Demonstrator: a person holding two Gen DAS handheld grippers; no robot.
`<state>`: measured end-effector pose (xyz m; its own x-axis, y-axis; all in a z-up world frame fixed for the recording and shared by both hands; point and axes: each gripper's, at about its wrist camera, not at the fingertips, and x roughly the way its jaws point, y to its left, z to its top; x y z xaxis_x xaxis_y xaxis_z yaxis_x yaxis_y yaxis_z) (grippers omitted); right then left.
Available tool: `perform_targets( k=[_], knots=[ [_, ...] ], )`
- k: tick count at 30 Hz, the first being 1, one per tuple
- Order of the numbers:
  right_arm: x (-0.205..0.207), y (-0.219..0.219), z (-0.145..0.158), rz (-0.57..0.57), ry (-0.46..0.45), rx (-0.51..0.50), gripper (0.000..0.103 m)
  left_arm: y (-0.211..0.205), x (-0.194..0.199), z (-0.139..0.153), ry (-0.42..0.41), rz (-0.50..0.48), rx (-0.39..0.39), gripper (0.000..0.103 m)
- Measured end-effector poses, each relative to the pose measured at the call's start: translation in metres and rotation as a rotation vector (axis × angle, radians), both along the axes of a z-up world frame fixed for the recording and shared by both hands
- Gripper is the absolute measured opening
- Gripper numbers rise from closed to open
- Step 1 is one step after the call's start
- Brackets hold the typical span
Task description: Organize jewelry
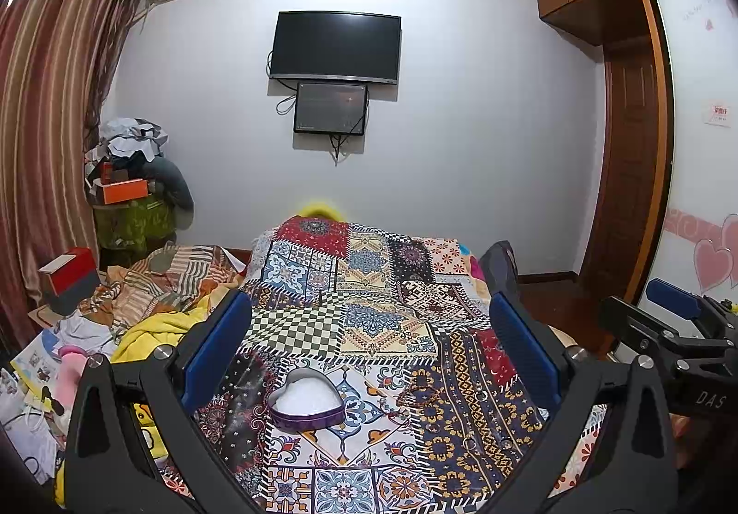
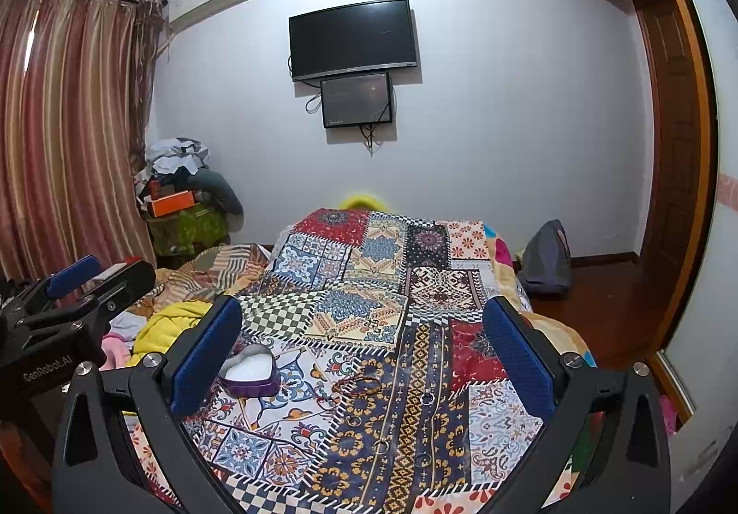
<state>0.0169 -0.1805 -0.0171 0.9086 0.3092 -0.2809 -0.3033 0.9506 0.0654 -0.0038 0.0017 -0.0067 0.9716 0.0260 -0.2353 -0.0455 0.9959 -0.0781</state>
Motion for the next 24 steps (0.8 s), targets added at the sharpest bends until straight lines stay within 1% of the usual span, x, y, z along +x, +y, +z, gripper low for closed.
perform_targets(
  k=[16,21,24],
  knots=[
    [0.010,-0.004,-0.007,-0.016,0.018,-0.012,0.103,0.001,0.000,-0.001,0.005,-0.001,0.000,0.103],
    [0.017,-0.005,-0.014,-0.035,0.032,-0.042,0.103,0.002,0.006,-0.003,0.023,-0.005,-0.001,0.103],
    [0.025,-0.006,-0.023,-0.041,0.056,-0.062,0.103,0.002,0.018,-0.008,0.048,-0.013,-0.001,0.103]
  ],
)
